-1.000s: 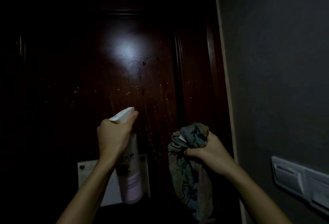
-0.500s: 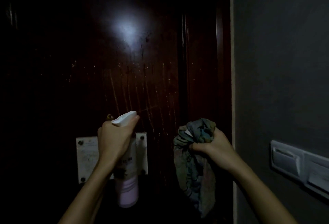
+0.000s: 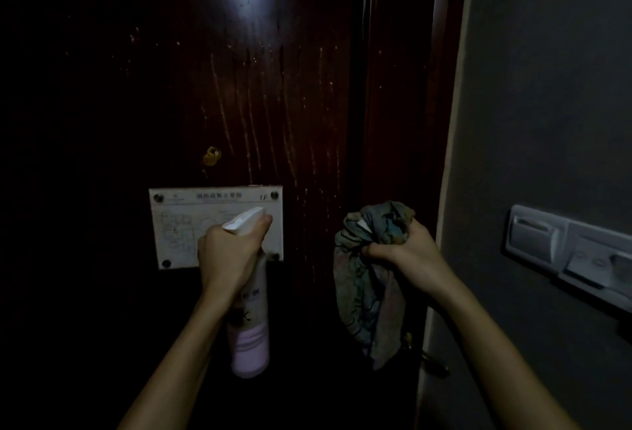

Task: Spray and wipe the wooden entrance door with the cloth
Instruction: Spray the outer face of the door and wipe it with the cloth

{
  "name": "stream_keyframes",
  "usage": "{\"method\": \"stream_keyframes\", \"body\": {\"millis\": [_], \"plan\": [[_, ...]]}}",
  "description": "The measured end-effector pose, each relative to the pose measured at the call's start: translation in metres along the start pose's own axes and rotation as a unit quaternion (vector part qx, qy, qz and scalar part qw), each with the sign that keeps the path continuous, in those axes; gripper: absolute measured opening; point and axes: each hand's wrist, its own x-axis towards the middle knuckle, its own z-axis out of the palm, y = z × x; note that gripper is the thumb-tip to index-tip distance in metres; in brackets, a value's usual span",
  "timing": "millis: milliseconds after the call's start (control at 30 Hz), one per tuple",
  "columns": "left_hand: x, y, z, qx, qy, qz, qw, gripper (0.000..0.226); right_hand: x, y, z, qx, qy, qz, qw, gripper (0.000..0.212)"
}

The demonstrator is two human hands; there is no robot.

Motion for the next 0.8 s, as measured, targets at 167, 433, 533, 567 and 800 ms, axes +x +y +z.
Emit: {"method": "stream_keyframes", "body": {"millis": [167, 433, 533, 567, 800], "plan": [[-0.016, -0.006, -0.001, -0.015, -0.013, 0.003, 1.0, 0.026, -0.012, 0.018, 0.019, 0.001, 0.004, -0.005, 1.0, 0.038], [-0.044, 0.009, 0.002, -0.165, -0.145, 0.008, 0.976, 0.025, -0.015, 0.031, 0.065, -0.061, 0.148, -0.023, 0.987, 0.069], [-0.057, 0.015, 0.017, -0.202, -0.223, 0.003, 0.954, 0.024, -0.022, 0.028, 0.083, -0.036, 0.078, -0.044, 0.995, 0.056], [-0.06, 0.015, 0.021, -0.22, -0.238, -0.017, 0.946, 0.035, -0.025, 0.027, 0.088, -0.006, 0.036, -0.048, 0.998, 0.049], [-0.056, 0.011, 0.018, -0.229, -0.202, -0.061, 0.95, 0.045, -0.05, 0.016, 0.082, 0.247, -0.203, -0.009, 0.947, 0.063]]}}
